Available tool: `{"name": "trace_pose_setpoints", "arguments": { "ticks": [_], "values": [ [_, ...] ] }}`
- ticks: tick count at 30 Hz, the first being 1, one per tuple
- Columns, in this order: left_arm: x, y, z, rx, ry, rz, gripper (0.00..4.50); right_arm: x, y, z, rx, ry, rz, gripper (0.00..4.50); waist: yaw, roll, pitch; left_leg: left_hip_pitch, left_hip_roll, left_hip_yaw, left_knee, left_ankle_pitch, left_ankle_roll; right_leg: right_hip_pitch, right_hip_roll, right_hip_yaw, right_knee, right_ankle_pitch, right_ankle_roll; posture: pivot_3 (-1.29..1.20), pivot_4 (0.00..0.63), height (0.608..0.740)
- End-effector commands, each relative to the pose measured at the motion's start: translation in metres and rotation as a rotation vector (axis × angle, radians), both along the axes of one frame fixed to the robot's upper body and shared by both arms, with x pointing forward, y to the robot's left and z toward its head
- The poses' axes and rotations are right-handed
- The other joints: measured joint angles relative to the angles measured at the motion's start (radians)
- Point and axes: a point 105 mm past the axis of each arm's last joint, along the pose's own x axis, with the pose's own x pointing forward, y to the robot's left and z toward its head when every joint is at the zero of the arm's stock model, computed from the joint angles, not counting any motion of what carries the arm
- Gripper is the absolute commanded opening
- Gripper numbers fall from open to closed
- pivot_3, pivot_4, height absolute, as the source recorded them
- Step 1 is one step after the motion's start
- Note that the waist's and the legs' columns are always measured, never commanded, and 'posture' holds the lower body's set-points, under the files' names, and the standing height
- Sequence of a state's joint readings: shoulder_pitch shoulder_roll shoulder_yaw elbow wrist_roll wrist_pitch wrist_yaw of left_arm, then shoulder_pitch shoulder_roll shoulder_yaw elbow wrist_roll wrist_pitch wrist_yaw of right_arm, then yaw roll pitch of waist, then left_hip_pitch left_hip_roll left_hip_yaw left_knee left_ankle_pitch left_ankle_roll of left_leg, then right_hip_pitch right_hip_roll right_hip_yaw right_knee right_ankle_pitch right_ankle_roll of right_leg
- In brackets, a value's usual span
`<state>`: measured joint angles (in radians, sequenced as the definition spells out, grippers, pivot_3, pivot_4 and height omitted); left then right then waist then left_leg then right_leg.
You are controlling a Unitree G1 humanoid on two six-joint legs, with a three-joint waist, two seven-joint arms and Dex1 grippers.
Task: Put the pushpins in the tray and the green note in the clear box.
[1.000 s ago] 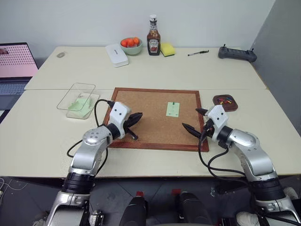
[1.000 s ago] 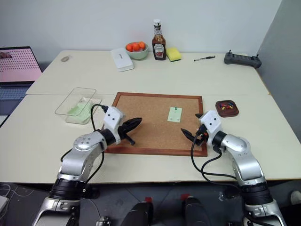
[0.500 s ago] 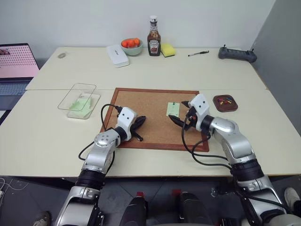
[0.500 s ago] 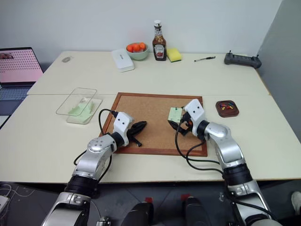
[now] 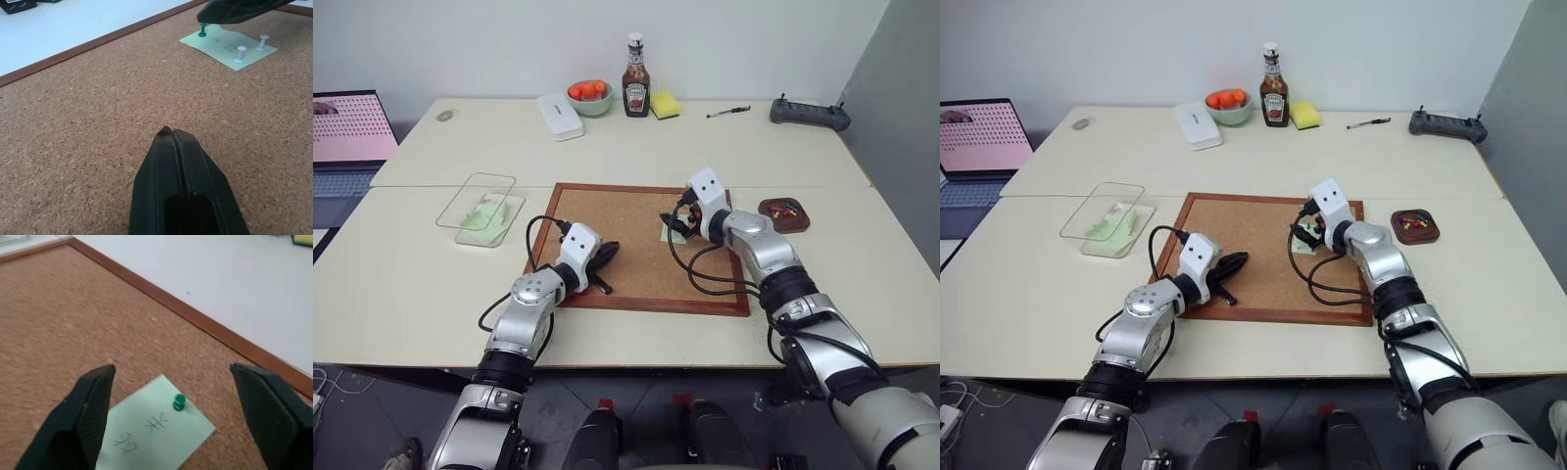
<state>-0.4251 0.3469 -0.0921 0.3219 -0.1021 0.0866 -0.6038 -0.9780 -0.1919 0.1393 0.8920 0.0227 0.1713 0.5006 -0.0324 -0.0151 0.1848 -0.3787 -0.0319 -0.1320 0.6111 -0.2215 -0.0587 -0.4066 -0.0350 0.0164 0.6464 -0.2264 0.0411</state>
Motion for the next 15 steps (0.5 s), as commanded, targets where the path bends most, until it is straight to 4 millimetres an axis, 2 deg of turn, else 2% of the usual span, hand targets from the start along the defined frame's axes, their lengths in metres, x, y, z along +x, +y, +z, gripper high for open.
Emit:
{"name": "trace_pose_setpoints", "arguments": {
  "ticks": [1,9,15],
  "values": [
    [-0.0046,-0.0017,-0.0119,0.020,0.042,-0.007,0.00,0.0061,0.0006,0.0087,-0.007,-0.046,-0.006,2.94,0.000,0.000,0.000,0.000,0.000,0.000,0.000,0.000,0.000,0.000,0.000,0.000,0.000,0.000,0.000,0.00,0.150,0.740],
    [-0.0045,-0.0011,-0.0116,0.017,0.045,-0.001,0.00,0.0107,-0.0078,0.0056,-0.036,-0.046,-0.043,1.30,-0.001,0.000,0.000,0.000,0.000,0.000,0.000,0.000,0.000,0.000,0.000,0.000,0.001,0.000,0.000,0.00,0.150,0.740],
    [-0.0043,-0.0011,-0.0120,0.013,0.047,0.000,0.00,0.0112,-0.0067,0.0081,-0.009,-0.056,-0.046,0.06,-0.001,0.000,0.000,0.000,0.000,0.000,0.000,0.000,0.000,0.000,0.000,0.000,0.001,0.000,0.000,0.00,0.150,0.740]
  ]
}}
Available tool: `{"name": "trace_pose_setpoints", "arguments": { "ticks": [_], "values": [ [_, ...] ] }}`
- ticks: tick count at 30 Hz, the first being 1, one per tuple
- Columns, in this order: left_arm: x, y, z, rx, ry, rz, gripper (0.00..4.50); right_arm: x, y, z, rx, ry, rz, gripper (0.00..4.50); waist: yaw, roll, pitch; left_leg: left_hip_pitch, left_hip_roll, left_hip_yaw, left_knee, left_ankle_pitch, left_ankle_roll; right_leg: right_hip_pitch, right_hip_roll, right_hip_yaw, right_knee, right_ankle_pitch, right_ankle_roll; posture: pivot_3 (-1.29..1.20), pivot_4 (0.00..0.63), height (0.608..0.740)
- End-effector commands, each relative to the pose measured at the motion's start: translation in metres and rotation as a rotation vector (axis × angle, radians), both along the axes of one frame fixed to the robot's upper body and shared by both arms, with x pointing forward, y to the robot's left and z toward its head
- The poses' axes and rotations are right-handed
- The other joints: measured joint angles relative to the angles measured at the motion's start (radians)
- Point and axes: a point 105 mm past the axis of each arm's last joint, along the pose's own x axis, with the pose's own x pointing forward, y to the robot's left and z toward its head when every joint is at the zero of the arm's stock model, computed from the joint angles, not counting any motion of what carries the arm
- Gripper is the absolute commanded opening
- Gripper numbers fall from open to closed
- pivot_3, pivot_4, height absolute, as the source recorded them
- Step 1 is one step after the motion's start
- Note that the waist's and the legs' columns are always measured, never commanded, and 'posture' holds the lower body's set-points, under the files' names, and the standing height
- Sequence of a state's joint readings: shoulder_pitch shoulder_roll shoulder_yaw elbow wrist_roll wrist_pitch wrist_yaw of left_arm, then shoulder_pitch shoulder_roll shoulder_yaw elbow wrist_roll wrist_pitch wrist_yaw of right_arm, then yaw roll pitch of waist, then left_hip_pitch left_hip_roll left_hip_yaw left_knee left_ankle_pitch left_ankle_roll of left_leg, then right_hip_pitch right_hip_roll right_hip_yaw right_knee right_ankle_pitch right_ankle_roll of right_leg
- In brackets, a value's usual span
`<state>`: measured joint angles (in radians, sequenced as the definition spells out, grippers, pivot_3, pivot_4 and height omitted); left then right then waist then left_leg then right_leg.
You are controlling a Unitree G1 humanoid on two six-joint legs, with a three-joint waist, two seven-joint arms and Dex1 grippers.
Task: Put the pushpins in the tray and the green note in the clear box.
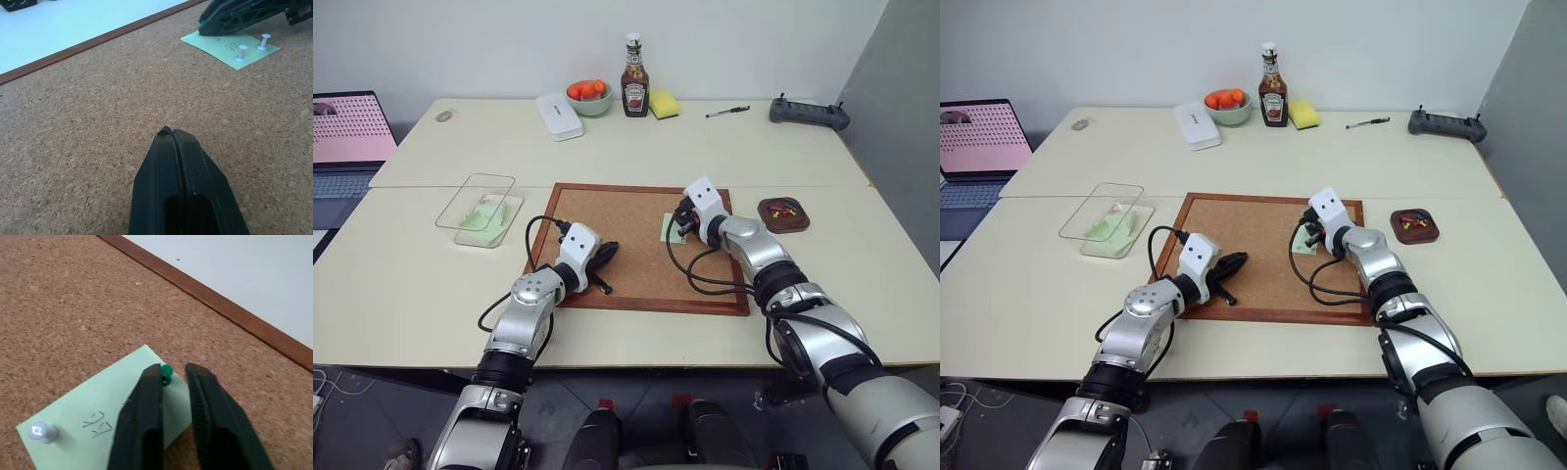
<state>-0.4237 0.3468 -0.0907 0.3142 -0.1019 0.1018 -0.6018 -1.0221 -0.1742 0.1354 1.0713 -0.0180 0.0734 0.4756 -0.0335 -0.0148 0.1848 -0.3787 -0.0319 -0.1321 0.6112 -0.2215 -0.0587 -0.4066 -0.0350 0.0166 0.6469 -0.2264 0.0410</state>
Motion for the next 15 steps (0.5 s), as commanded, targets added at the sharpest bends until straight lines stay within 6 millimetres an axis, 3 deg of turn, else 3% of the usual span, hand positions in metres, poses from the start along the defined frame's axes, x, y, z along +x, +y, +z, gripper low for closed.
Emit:
{"name": "trace_pose_setpoints", "arguments": {
  "ticks": [1,11,15],
  "values": [
    [-0.004,-0.002,-0.012,0.013,0.039,-0.005,0.00,0.008,-0.003,0.025,0.032,-0.079,-0.019,0.02,0.000,0.000,0.000,0.000,0.000,0.000,0.000,0.000,0.000,0.000,0.000,0.000,0.000,0.000,0.000,0.00,0.150,0.740],
    [-0.008,-0.003,-0.015,0.015,0.049,-0.006,0.00,0.004,0.007,0.051,0.140,-0.175,0.029,0.02,0.000,0.000,0.000,-0.001,0.000,0.000,0.000,0.000,0.000,0.000,0.000,0.000,0.000,0.000,0.000,0.00,0.150,0.740],
    [-0.009,-0.004,-0.018,0.020,0.057,-0.010,0.00,-0.001,0.011,0.052,0.161,-0.181,0.050,0.02,-0.001,0.000,0.000,-0.001,0.000,0.000,0.000,0.000,0.000,-0.001,0.000,0.000,0.000,0.000,0.000,0.00,0.150,0.740]
  ]
}}
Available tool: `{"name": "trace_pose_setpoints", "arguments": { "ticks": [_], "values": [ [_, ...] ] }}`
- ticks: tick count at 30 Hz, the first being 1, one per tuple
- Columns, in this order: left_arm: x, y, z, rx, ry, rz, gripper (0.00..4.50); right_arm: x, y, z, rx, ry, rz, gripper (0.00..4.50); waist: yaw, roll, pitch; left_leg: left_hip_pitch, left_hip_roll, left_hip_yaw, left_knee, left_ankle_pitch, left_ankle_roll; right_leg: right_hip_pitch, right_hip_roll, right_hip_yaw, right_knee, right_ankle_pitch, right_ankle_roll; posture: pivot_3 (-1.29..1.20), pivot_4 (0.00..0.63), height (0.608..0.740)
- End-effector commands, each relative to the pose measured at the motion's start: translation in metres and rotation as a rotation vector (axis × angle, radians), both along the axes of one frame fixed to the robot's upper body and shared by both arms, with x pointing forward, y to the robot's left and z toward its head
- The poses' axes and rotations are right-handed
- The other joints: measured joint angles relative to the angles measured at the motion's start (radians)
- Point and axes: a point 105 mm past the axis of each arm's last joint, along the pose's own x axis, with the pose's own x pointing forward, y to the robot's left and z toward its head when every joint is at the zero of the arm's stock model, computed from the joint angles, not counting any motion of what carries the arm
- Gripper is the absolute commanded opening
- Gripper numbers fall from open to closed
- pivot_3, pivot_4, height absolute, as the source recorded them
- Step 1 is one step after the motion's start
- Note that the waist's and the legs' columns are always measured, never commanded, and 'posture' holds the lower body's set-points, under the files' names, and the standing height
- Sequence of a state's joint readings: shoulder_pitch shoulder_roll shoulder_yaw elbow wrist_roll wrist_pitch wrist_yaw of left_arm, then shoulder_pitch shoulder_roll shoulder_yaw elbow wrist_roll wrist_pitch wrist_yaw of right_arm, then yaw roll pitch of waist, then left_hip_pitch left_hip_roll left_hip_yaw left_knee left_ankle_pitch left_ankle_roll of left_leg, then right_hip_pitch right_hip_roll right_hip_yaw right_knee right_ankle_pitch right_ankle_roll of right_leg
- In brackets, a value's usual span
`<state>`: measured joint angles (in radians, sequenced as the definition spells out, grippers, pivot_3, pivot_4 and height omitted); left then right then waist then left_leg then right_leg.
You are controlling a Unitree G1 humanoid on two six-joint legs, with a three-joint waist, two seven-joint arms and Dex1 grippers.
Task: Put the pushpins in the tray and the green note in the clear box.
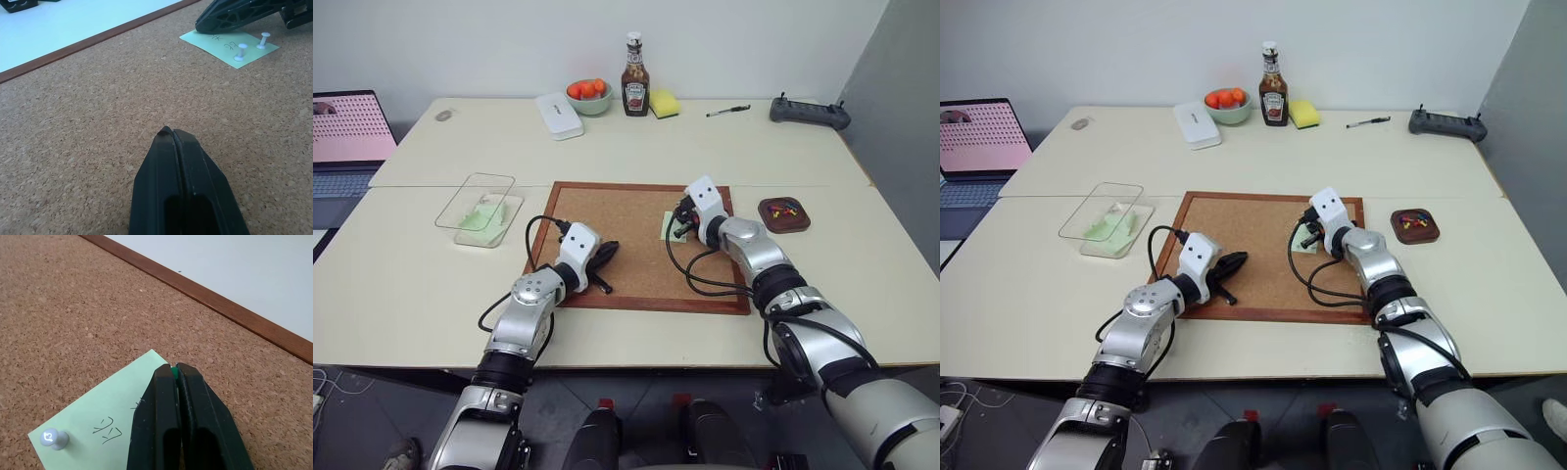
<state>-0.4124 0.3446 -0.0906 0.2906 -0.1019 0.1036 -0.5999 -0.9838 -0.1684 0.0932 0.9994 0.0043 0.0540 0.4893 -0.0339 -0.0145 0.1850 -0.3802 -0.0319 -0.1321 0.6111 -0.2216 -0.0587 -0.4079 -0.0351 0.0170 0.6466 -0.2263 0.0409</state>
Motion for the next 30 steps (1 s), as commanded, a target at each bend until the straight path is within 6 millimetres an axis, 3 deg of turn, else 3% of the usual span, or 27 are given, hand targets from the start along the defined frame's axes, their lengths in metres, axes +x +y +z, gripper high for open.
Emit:
{"name": "trace_pose_setpoints", "arguments": {
  "ticks": [1,9,14,16,20,26,30],
  "values": [
    [-0.007,-0.003,-0.020,0.024,0.070,-0.007,0.00,0.000,0.009,0.043,0.086,-0.141,0.038,0.02,0.000,0.000,0.000,0.000,0.000,0.000,0.000,0.000,0.000,0.000,0.000,0.000,0.000,0.000,0.000,0.00,0.150,0.740],
    [-0.008,-0.005,-0.022,0.025,0.084,-0.012,0.00,-0.006,0.005,0.045,0.101,-0.149,0.034,0.02,-0.002,0.001,0.000,0.001,0.000,0.000,0.000,0.000,0.000,0.000,0.000,0.000,0.000,0.000,0.000,0.00,0.150,0.740],
    [-0.011,-0.008,-0.022,0.008,0.089,-0.040,0.00,-0.008,-0.013,0.056,0.125,-0.177,-0.017,0.02,-0.001,0.001,0.000,0.000,0.000,0.000,0.000,0.000,0.000,0.000,0.000,0.000,0.000,0.000,0.000,0.00,0.150,0.740],
    [-0.012,-0.009,-0.022,0.009,0.087,-0.047,0.00,-0.012,-0.028,0.060,0.122,-0.196,-0.045,0.02,0.000,0.001,0.000,0.000,0.000,0.000,0.000,0.000,0.000,0.000,0.000,0.000,0.000,0.000,0.000,0.00,0.150,0.740],
    [-0.014,-0.006,-0.022,0.017,0.086,-0.044,0.00,-0.021,-0.080,0.062,0.069,-0.228,-0.171,0.02,0.006,0.001,-0.001,0.000,-0.001,-0.001,0.000,0.000,0.000,0.001,-0.001,-0.001,-0.001,0.000,0.000,0.00,0.150,0.740],
    [-0.014,-0.007,-0.024,0.029,0.087,-0.050,0.00,-0.035,-0.153,0.042,-0.114,-0.173,-0.365,0.02,0.002,0.002,-0.001,0.000,-0.004,0.000,0.000,0.000,0.000,0.001,-0.003,0.000,-0.001,0.000,0.000,0.00,0.150,0.740],
    [-0.013,-0.009,-0.025,0.030,0.086,-0.058,0.00,-0.039,-0.179,0.032,-0.184,-0.144,-0.441,0.02,0.000,0.004,-0.003,0.001,-0.003,0.001,0.000,0.000,0.001,0.001,-0.003,0.001,-0.001,0.000,0.001,0.00,0.150,0.740]
  ]
}}
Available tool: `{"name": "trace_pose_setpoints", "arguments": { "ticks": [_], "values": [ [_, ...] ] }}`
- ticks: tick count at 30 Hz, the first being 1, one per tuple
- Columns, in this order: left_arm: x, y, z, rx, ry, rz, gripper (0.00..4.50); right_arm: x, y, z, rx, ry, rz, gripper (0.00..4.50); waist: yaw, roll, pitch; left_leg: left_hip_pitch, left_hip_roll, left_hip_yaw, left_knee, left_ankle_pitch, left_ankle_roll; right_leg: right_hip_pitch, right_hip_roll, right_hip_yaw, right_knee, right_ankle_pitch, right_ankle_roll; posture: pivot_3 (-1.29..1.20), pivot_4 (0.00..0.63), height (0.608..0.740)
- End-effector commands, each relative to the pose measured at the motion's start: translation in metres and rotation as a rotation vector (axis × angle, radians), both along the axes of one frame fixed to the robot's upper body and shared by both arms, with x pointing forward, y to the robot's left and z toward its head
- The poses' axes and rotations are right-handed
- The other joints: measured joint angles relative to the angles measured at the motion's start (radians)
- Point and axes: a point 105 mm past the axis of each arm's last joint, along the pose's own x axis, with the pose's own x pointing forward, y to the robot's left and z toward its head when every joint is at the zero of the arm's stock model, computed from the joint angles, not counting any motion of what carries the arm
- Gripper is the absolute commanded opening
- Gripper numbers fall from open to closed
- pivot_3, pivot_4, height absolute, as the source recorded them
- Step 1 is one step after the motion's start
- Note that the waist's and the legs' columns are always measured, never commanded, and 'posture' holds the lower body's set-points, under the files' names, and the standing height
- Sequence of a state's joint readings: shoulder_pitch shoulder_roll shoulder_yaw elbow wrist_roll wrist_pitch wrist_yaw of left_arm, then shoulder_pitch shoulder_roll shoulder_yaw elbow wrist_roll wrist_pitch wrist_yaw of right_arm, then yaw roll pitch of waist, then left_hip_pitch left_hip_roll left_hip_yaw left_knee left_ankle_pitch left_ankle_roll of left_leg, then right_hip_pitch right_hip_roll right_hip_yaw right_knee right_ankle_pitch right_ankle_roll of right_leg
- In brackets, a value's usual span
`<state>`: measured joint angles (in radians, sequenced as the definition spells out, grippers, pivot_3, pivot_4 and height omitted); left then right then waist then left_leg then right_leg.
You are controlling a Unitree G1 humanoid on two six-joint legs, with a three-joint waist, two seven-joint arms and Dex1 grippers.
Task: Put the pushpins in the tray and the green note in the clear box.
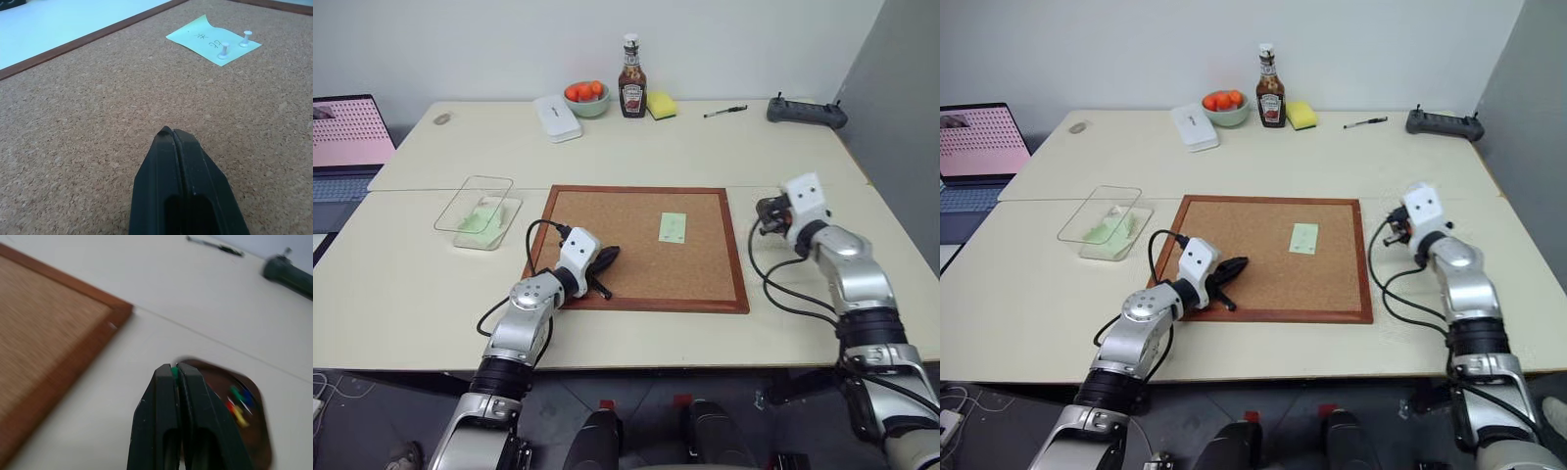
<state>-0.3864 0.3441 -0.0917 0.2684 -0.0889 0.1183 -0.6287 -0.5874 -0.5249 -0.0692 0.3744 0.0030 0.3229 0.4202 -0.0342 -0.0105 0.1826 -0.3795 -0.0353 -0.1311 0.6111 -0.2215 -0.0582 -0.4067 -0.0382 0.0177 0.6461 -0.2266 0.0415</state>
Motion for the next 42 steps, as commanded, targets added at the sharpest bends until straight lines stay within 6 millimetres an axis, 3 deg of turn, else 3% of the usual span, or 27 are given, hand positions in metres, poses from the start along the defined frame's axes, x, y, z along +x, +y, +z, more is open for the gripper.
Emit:
{"name": "trace_pose_setpoints", "arguments": {
  "ticks": [1,5,16,28,42],
  "values": [
    [-0.006,-0.009,-0.018,0.018,0.060,-0.036,0.00,0.001,-0.015,0.011,-0.050,-0.035,-0.050,0.02,0.000,0.000,0.000,0.000,0.000,0.000,0.000,0.000,0.000,0.000,0.000,0.000,0.000,0.000,0.000,0.00,0.150,0.740],
    [-0.005,-0.011,-0.018,0.018,0.058,-0.043,0.00,0.004,-0.019,0.003,-0.070,-0.010,-0.060,0.53,0.002,0.000,0.000,0.000,-0.001,0.000,0.000,0.000,0.000,0.001,0.000,0.000,0.000,0.000,0.000,0.00,0.150,0.740],
    [-0.005,-0.009,-0.018,0.019,0.055,-0.038,0.00,0.011,-0.027,-0.002,-0.107,0.013,-0.074,2.95,0.002,0.001,0.000,0.000,-0.002,-0.001,0.000,0.000,0.000,0.001,-0.001,0.000,-0.001,0.000,0.000,0.00,0.150,0.740],
    [-0.003,-0.010,-0.018,0.021,0.053,-0.041,0.00,0.006,-0.025,-0.009,0.031,0.092,-0.057,2.95,0.002,0.001,0.000,0.000,-0.002,-0.001,0.000,0.000,0.000,0.001,-0.001,0.000,-0.001,0.000,0.000,0.00,0.150,0.740],
    [-0.002,-0.007,-0.016,0.028,0.042,-0.037,0.00,0.008,-0.024,0.008,0.249,0.085,-0.082,2.95,0.002,0.001,-0.001,0.000,-0.002,-0.001,0.000,0.000,0.001,0.002,-0.001,0.000,-0.001,0.000,0.001,0.00,0.150,0.740]
  ]
}}
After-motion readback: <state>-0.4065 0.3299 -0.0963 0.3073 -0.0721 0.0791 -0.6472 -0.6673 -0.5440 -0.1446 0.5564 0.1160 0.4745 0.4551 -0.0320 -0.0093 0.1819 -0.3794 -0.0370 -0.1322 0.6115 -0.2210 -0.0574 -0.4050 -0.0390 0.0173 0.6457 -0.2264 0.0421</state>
